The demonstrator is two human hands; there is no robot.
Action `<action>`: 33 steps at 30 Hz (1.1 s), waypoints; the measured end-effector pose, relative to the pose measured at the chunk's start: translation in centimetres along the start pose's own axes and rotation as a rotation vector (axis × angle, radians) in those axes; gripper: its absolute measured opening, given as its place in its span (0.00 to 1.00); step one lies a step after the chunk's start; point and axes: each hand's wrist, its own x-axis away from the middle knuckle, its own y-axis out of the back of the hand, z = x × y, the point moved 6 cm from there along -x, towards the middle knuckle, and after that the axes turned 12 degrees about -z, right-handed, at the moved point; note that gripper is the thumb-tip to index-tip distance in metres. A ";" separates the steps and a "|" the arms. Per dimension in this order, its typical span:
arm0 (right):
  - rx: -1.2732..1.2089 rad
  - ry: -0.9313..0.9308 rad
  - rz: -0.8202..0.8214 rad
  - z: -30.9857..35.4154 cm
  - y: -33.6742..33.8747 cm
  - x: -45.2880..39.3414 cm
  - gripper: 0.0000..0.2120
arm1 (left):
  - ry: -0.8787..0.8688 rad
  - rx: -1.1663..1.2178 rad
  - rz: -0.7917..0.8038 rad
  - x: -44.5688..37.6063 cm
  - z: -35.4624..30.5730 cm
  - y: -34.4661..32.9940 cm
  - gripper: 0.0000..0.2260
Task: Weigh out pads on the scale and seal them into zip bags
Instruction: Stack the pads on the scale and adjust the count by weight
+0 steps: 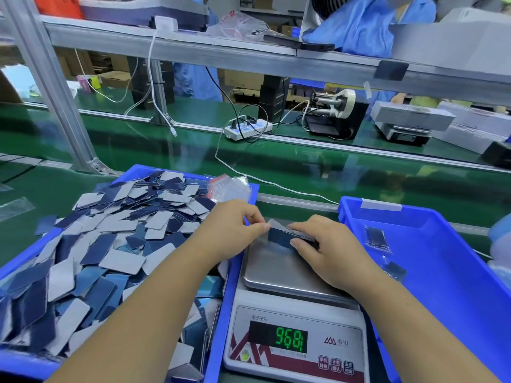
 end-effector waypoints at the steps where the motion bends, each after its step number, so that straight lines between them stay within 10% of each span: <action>1: 0.006 -0.001 0.002 0.0 0.0 0.0 0.12 | 0.000 -0.050 0.030 0.1 0.2 -0.1 0.11; 4: 0.037 -0.006 0.013 0.1 -0.1 0.0 0.14 | -0.009 -0.097 0.045 0.4 -0.4 0.1 0.06; 8: 0.048 -0.012 0.017 0.3 0.0 0.0 0.16 | -0.088 -0.126 0.216 1.8 -2.1 -1.2 0.32; 13: 0.095 0.004 0.092 0.9 -0.1 0.2 0.17 | -0.213 -0.328 0.479 4.2 -3.2 -4.1 0.38; 33: -0.058 0.006 -0.110 1.3 1.5 -0.2 0.15 | -0.124 -0.134 0.332 2.8 -4.1 -2.5 0.35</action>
